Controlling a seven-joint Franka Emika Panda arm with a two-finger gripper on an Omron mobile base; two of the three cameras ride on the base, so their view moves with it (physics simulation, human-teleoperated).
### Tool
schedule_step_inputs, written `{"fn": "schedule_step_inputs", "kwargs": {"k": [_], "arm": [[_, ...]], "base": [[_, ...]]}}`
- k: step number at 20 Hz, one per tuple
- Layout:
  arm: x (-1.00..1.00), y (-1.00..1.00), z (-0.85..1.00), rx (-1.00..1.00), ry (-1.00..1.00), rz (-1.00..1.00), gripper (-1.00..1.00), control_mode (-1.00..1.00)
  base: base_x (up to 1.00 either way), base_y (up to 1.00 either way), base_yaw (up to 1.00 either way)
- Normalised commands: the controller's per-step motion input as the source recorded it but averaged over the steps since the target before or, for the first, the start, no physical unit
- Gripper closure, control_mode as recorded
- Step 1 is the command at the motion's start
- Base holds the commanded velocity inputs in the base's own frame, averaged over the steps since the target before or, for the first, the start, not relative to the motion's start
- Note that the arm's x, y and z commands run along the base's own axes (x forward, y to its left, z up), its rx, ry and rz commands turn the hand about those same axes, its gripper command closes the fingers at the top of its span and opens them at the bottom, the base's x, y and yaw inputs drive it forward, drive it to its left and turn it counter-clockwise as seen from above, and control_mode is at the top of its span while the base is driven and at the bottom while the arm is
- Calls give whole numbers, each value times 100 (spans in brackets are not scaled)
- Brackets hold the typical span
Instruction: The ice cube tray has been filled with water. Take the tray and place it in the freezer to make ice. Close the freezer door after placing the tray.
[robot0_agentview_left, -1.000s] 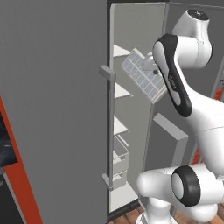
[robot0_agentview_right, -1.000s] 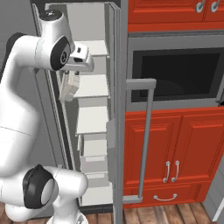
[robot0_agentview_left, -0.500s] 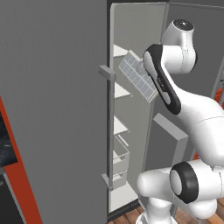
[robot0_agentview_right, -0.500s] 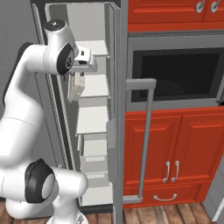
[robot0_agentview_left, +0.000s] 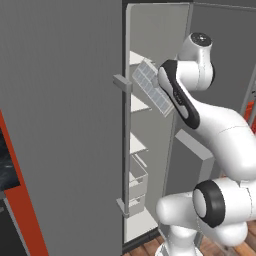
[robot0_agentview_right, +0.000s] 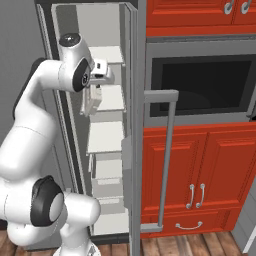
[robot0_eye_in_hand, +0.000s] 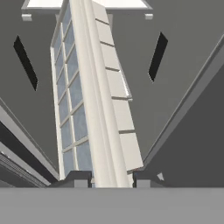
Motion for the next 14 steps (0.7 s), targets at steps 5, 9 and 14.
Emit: {"fn": "schedule_step_inputs", "kwargs": {"k": [5,9,14], "arm": [[23,1,-25,-2,-5,2,100,-100],[0,0,-17,-2,-1,2,100,-100],[0,0,-15,-2,0,0,100,-100]], "base": [[0,0,0],[0,0,0],[0,0,0]]}}
